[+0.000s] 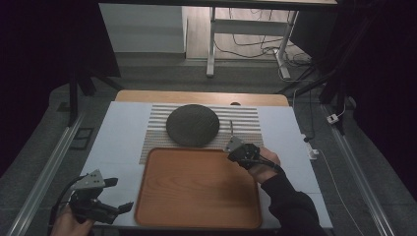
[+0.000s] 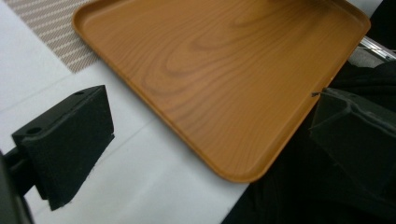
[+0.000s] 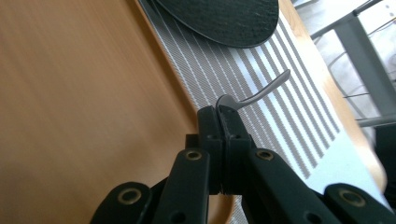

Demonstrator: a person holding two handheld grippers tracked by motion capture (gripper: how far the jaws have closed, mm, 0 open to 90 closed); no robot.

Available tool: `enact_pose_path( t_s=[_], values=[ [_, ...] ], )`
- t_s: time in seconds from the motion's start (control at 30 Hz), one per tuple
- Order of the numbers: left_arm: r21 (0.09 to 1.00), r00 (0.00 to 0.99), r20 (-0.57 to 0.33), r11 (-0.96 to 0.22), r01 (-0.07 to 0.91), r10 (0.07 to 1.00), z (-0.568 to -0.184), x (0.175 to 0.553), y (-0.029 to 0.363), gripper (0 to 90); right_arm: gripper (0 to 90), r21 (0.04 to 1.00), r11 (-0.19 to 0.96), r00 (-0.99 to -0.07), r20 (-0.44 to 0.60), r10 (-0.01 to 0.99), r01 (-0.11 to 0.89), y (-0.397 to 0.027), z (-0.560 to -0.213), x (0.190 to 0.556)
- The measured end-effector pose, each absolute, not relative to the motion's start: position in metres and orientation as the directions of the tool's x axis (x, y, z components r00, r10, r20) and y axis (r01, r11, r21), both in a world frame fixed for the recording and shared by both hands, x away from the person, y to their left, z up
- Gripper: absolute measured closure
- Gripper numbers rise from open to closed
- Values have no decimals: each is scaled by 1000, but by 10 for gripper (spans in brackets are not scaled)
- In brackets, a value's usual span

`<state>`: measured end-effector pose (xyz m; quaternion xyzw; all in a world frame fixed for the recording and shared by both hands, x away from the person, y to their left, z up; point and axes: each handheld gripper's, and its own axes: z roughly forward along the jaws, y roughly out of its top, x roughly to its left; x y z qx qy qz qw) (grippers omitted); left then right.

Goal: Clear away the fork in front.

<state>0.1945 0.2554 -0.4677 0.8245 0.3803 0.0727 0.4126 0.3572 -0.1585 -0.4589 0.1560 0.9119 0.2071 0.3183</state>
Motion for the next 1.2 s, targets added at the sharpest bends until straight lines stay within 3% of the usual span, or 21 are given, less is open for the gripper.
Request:
enact_pose_path(
  t_s=[0.3,0.6,0.9,1.2],
  values=[
    [748,735,-190,-389,538,651,-468,210,240,0,888,623,759,-800,-349,488,190,-176,-444,337],
    [744,771,-178,-429,512,611,-464,232,222,0,889,735,628,-857,-130,499,255,-193,-434,319],
    [739,812,-153,-480,472,563,-458,251,200,0,889,785,546,-902,37,430,292,-201,-432,301],
    [728,860,-131,-541,421,493,-454,269,170,0,889,800,521,-936,137,323,297,-195,-433,282]
  ],
)
